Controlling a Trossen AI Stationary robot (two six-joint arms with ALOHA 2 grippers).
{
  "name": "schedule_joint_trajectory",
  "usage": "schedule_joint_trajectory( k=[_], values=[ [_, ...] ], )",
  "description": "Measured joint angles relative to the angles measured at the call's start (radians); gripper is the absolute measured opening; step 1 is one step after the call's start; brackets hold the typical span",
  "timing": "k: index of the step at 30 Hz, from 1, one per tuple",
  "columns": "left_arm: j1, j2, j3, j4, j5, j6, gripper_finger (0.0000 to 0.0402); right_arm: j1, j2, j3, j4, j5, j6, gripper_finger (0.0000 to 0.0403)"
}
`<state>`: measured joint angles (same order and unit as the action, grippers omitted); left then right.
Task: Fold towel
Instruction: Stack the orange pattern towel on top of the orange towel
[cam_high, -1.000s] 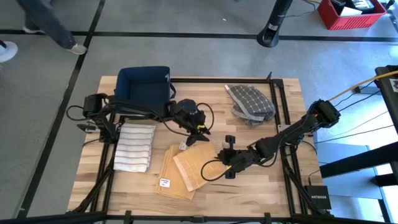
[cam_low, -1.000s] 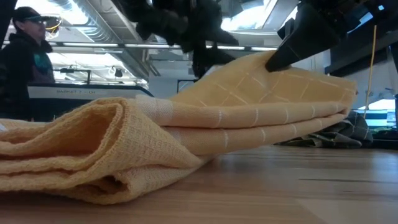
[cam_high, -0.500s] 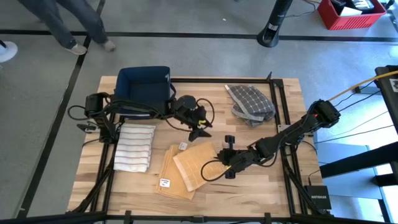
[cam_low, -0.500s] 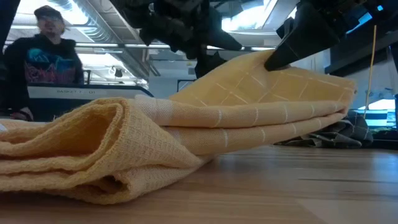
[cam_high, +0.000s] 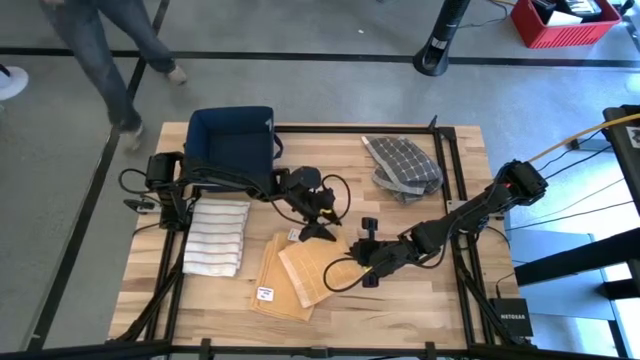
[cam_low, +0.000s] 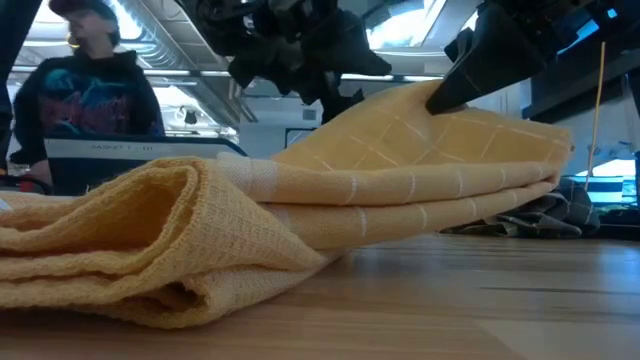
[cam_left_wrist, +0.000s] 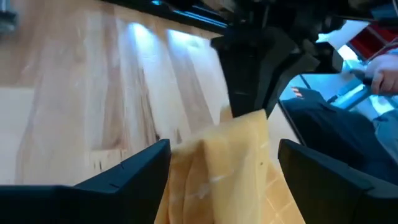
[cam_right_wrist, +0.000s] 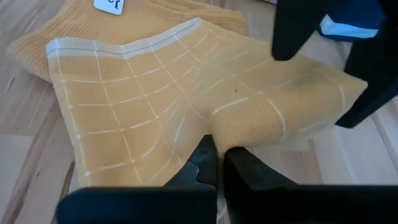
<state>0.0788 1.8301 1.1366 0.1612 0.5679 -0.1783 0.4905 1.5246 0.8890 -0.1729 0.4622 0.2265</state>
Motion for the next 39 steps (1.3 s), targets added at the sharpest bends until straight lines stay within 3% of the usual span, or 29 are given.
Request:
schedule_joint_trajectory(
  k=[5,14,19,24,32,39],
  values=[
    [-0.023,0.025,-0.001,0.004,-0.053,0.038,0.0290,0.000,0.000,0.000,0.020,0.000,-0.024,0.0005],
    [-0.036,0.033,0.003,0.015,-0.062,0.068,0.0273,0.000,0.000,0.000,0.028,-0.001,-0.026,0.0005],
    [-0.010,0.032,0.003,0.010,-0.137,0.044,0.0260,0.010,0.000,0.000,0.065,-0.024,-0.070,0.0006],
    [-0.005,0.031,0.003,0.013,0.004,-0.022,0.0259,0.014,0.000,0.000,0.060,0.007,-0.090,0.0005],
    [-0.014,0.031,0.003,0.045,0.086,-0.047,0.0259,0.014,-0.001,0.000,0.015,0.029,-0.103,0.0004],
    [-0.017,0.030,0.003,0.047,-0.128,0.034,0.0259,0.025,-0.001,0.000,0.062,0.018,-0.136,0.0005]
  ],
)
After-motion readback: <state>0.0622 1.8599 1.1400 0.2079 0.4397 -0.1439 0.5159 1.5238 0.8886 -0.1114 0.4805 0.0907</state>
